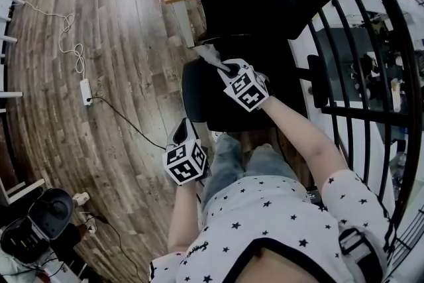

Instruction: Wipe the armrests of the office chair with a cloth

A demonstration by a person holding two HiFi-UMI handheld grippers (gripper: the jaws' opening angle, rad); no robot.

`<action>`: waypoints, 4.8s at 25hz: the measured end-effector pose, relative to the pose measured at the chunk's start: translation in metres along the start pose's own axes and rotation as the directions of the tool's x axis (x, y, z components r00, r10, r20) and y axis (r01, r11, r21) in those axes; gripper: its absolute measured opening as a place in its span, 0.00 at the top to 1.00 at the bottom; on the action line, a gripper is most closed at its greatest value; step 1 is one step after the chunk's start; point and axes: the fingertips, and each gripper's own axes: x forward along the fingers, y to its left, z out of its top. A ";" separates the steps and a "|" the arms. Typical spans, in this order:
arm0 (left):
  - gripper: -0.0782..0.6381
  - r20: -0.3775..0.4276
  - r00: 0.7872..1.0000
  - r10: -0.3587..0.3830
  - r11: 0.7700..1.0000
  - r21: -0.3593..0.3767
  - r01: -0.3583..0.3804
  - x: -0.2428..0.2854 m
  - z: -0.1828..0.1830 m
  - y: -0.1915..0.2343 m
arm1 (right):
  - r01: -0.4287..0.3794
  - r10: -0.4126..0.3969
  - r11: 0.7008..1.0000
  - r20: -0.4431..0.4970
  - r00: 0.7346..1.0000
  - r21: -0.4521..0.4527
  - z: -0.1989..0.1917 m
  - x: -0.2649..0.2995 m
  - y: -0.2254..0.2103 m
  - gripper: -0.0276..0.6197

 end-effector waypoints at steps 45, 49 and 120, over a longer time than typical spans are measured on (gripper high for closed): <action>0.88 -0.077 0.996 0.034 0.997 -0.061 -0.038 0.019 -0.038 0.025 | -0.086 0.061 0.992 -0.245 0.968 -0.092 -0.037 0.115 0.040 0.91; 0.88 -0.075 0.997 0.034 0.997 -0.061 -0.039 0.017 -0.038 0.025 | -0.079 0.055 0.993 -0.246 0.968 -0.090 -0.037 0.114 0.041 0.91; 0.88 -0.015 0.996 0.088 0.989 -0.118 -0.089 -0.023 -0.055 0.014 | -0.348 0.289 0.921 -0.293 0.911 -0.175 -0.078 0.055 0.169 0.91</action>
